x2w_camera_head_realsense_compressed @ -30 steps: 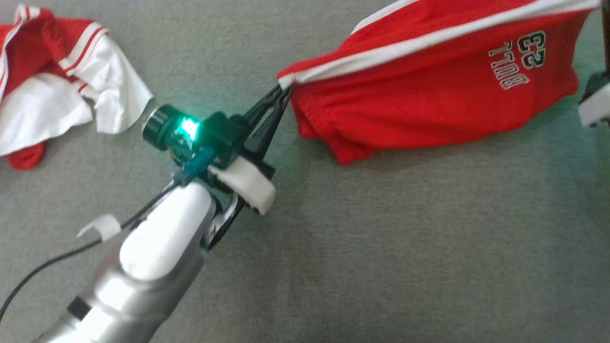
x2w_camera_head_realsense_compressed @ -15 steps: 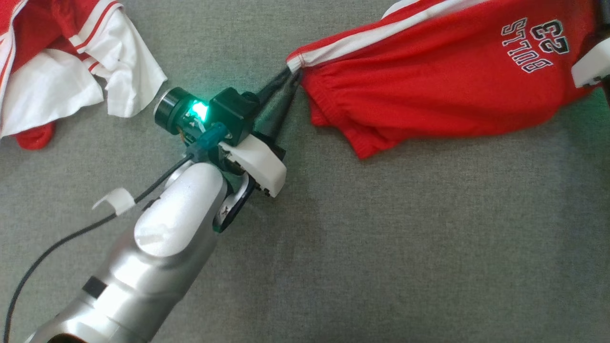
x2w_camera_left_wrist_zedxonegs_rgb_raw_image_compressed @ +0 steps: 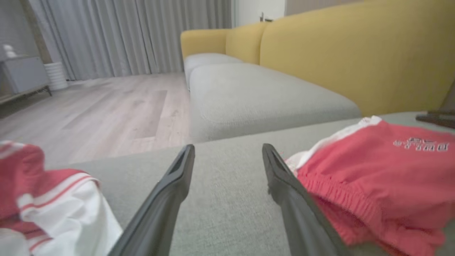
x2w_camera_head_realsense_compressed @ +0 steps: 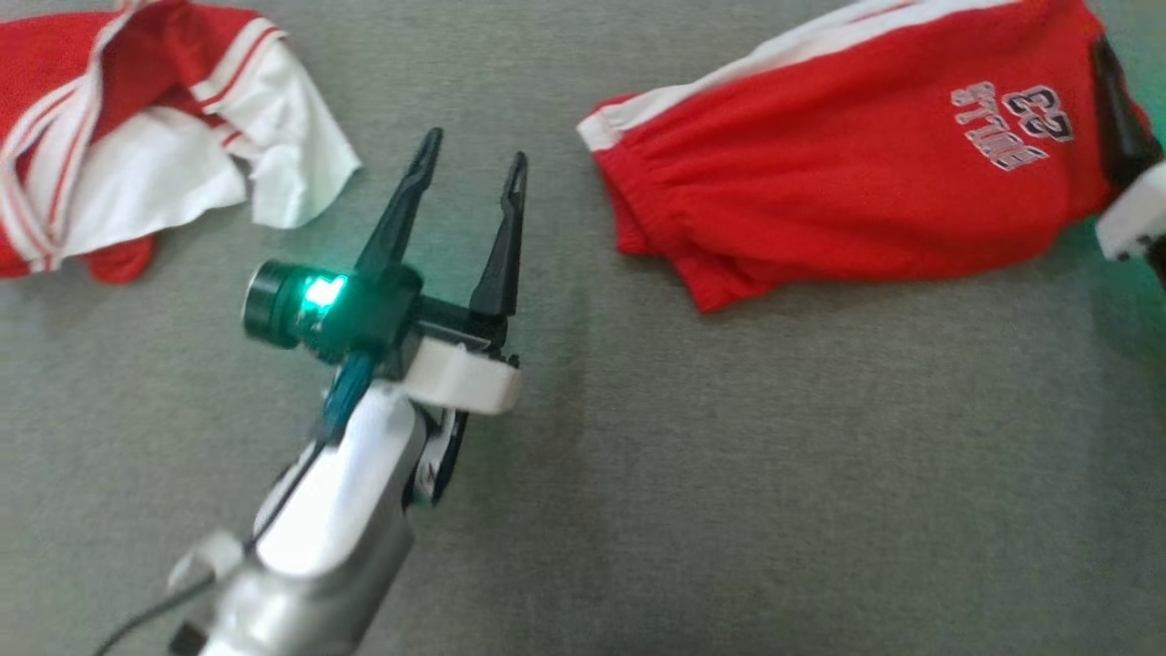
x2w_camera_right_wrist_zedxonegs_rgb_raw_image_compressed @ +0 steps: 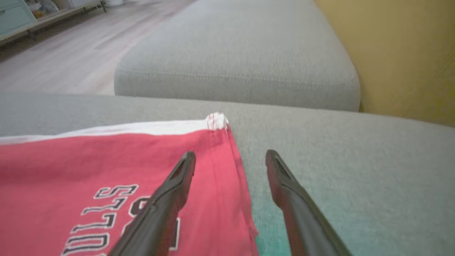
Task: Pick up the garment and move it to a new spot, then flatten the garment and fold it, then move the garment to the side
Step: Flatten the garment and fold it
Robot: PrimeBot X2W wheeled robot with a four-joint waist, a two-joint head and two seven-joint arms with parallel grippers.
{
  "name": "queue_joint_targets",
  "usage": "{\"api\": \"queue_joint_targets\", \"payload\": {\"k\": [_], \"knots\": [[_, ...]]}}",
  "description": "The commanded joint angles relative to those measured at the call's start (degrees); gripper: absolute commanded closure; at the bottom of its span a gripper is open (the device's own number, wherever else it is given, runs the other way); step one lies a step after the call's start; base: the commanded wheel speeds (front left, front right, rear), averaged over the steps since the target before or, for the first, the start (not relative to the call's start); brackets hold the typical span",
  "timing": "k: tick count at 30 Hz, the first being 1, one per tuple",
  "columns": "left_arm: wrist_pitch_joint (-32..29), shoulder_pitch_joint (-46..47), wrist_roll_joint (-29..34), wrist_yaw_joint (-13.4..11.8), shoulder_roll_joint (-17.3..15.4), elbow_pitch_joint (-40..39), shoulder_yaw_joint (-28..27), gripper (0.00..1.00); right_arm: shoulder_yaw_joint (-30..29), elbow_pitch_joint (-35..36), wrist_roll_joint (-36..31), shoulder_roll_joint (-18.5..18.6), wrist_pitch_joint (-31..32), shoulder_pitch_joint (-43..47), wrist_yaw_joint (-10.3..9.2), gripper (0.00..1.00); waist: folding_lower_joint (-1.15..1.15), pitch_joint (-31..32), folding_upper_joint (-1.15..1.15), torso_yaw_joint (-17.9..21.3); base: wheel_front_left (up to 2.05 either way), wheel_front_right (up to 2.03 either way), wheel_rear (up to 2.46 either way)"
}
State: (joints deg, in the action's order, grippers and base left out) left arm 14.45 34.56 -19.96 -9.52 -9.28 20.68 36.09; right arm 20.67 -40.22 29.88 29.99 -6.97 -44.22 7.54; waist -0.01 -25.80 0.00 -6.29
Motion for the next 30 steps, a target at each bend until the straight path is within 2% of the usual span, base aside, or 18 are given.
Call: {"api": "queue_joint_targets", "payload": {"k": [1, 6, 10, 11, 12, 13, 19, 25, 30], "knots": [[0.49, -1.51, 1.76, -1.68, -0.36, -5.72, -4.0, 0.0, 0.53, 0.35, 2.1, 1.69, 1.59, 1.44, -0.05, 0.0, 0.01, 0.81, 0.0, -1.64, 0.0, 0.0, 0.0], [0.53, -9.79, 6.92, -4.83, 0.84, -15.65, -8.79, 0.0, -0.05, -3.44, 5.5, 3.57, 5.85, 2.98, -0.05, 0.0, 0.01, 1.69, 0.0, -4.73, 0.0, 0.0, 0.0], [0.53, -16.41, 9.84, -4.9, 1.69, -19.43, -11.1, 0.0, 0.11, -7.1, 9.05, 3.77, 11.59, 4.29, -0.05, 0.0, 0.01, 2.54, 0.0, -6.83, 0.0, 0.0, 0.0], [0.53, -17.32, 10.11, -4.69, 1.89, -19.63, -11.45, 0.0, 0.11, -7.64, 9.59, 3.7, 12.41, 4.36, -0.05, 0.2, 0.01, 2.67, 0.0, -7.03, 0.0, 0.0, 0.0], [0.54, -18.14, 10.24, -4.35, 2.12, -19.6, -11.71, 0.0, 0.08, -8.21, 9.95, 3.73, 12.99, 4.4, -0.05, 0.7, 0.01, 2.82, 0.0, -7.19, 0.0, 0.0, 0.0], [0.54, -18.76, 10.42, -3.9, 2.29, -19.4, -11.88, 0.0, 0.01, -8.79, 10.15, 3.78, 13.25, 4.44, -0.05, 1.0, 0.01, 3.01, 0.0, -7.32, 0.0, 0.0, 0.0], [0.54, -20.42, 12.04, -2.23, 3.14, -18.83, -13.33, 0.0, -1.42, -11.5, 10.45, 3.43, 10.4, 4.33, -0.05, 1.0, 0.01, 4.83, 0.0, -5.93, 0.0, 0.0, 0.0], [0.54, -21.66, 13.52, -1.14, 3.07, -19.22, -14.88, 0.0, -1.06, -13.18, 9.7, 1.84, 7.06, 6.27, -0.05, 1.0, 0.01, 7.35, 0.0, -0.61, 0.0, 0.0, 0.0], [0.54, -22.01, 14.18, -0.31, 2.93, -19.03, -15.45, 0.0, -1.0, -12.97, 8.79, 2.29, 4.7, 7.37, -0.05, 1.0, 0.01, 7.98, 0.0, 2.64, 0.0, 0.0, 0.0]]}}
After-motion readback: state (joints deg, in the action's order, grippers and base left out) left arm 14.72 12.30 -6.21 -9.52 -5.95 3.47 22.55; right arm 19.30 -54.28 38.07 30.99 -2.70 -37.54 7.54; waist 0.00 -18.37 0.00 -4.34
